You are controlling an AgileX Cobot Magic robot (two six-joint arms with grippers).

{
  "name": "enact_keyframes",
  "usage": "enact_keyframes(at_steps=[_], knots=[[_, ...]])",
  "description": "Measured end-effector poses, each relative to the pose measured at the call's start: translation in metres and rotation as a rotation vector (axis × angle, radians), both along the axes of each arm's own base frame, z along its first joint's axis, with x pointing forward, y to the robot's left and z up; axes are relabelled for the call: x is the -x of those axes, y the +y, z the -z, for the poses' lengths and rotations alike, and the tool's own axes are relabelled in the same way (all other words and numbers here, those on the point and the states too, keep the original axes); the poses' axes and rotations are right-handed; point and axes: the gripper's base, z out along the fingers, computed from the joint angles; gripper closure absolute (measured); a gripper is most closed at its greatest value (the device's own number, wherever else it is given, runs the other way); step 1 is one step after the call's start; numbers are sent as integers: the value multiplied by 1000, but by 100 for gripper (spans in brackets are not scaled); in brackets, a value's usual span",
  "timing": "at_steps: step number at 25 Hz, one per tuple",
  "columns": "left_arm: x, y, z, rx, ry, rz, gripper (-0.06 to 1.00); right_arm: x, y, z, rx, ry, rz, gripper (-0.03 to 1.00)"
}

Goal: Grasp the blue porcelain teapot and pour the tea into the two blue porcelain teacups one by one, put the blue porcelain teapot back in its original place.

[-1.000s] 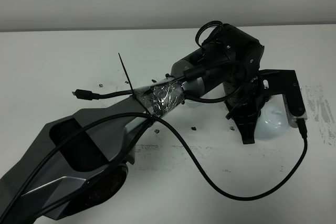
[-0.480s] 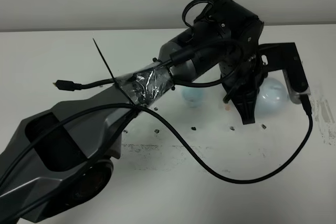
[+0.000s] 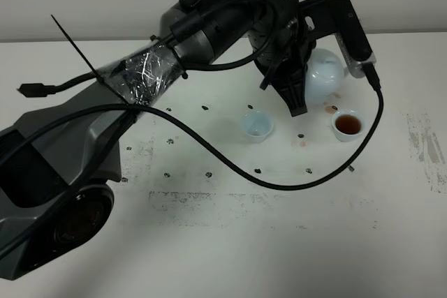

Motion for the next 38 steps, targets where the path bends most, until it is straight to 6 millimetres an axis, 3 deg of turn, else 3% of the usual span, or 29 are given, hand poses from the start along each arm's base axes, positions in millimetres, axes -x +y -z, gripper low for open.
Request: enact_keyframes(at_steps=[10, 18, 25, 29, 33, 38], knots=[[-13, 16, -3, -32, -37, -51, 91, 0, 0, 0, -1, 0, 0, 49], [-8, 76, -22, 8, 9, -142, 91, 0, 0, 0, -5, 0, -3, 49], [-3, 143, 6, -61, 7, -222, 91, 0, 0, 0, -5, 0, -3, 49], [-2, 176, 25, -121, -13, -172, 91, 0, 0, 0, -5, 0, -3, 49], [-2, 184, 45, -176, -61, -48, 91, 0, 0, 0, -5, 0, -3, 49], [-12, 178, 53, -182, -168, 48, 91, 0, 0, 0, -5, 0, -3, 49]])
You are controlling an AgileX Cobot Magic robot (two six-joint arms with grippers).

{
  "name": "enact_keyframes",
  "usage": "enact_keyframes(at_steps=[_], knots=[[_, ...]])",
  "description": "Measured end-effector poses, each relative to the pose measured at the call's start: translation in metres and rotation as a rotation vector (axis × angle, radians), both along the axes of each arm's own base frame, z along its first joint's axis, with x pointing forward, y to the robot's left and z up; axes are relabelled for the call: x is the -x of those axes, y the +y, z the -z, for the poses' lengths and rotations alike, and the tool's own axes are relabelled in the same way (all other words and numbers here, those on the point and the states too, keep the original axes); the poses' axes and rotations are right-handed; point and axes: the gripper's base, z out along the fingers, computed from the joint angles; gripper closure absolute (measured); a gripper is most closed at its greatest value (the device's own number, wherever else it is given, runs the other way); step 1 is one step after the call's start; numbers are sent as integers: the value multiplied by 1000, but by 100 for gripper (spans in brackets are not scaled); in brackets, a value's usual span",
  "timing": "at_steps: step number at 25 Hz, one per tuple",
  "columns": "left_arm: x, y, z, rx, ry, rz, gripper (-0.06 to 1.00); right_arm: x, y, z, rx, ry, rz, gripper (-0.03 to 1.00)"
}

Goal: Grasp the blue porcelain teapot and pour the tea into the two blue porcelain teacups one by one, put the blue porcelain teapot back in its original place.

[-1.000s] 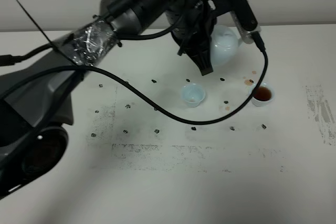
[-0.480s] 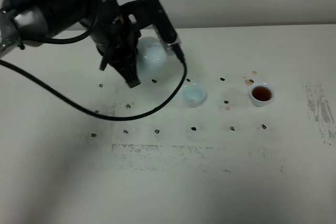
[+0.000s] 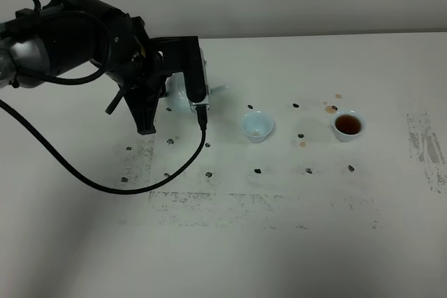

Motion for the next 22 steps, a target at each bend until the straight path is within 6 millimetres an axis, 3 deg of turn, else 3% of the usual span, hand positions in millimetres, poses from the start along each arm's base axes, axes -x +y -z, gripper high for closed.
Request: enact_keyframes(at_steps=[10, 22], knots=[[-13, -7, 24, -58, -74, 135, 91, 0, 0, 0, -1, 0, -1, 49], [-24, -13, 39, -93, -157, 230, 91, 0, 0, 0, -1, 0, -1, 49]])
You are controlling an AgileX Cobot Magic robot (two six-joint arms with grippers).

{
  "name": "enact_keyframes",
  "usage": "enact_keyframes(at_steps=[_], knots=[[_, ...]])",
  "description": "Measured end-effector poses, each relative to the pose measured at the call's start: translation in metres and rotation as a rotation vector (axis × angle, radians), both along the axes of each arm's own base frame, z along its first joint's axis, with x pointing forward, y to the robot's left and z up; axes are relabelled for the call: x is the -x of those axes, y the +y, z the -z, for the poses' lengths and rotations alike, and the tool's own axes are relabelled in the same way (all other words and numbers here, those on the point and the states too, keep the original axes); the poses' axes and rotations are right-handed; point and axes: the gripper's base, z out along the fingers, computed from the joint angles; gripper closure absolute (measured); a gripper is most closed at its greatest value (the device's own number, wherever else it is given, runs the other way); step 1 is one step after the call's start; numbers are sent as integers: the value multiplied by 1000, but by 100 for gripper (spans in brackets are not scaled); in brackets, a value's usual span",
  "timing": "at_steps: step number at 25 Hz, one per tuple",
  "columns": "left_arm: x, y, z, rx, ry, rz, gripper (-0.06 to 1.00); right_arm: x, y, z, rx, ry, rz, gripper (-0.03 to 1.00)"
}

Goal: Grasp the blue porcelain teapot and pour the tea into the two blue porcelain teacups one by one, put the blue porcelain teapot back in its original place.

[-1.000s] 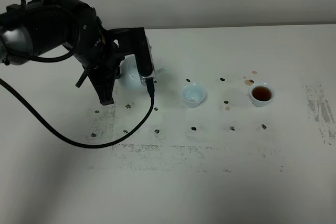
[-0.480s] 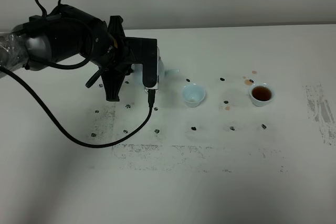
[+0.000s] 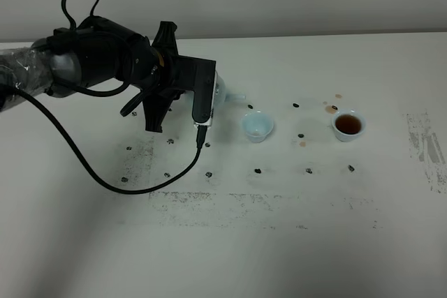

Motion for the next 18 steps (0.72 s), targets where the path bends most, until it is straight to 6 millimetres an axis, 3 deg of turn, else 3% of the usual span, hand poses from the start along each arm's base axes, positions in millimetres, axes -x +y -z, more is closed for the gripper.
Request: enact_keyframes(at_steps=[18], knots=[[2, -19, -3, -102, -131, 210, 91, 0, 0, 0, 0, 0, 0, 49]])
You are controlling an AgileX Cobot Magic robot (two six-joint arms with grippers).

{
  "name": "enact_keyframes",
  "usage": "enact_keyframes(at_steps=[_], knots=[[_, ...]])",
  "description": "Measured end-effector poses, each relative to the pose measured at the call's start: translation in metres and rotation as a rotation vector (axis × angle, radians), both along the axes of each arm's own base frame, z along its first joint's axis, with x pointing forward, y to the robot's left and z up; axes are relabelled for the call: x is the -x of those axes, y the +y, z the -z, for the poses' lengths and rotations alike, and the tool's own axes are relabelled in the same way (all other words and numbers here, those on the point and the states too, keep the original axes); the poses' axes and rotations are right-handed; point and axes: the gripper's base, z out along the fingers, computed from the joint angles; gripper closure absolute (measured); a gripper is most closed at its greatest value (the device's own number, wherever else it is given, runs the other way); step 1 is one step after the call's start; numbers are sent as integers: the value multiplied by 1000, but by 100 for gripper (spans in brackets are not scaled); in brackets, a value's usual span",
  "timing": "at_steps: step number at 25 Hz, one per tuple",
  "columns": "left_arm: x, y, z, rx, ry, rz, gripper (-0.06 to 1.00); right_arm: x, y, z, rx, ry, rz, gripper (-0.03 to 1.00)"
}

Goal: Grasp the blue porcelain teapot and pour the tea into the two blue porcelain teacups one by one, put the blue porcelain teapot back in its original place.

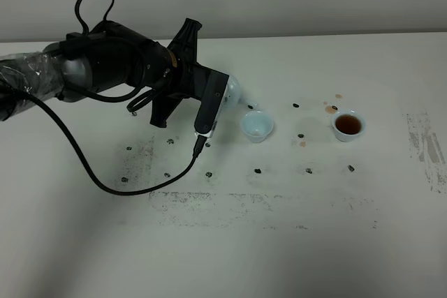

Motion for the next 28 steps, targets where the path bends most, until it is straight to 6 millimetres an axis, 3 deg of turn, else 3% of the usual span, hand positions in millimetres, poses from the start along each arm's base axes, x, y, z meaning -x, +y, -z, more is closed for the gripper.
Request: enact_keyframes(at_steps=[23, 28], knots=[[1, -7, -3, -133, -104, 133, 91, 0, 0, 0, 0, 0, 0, 49], [1, -9, 5, -145, -98, 144, 91, 0, 0, 0, 0, 0, 0, 49]])
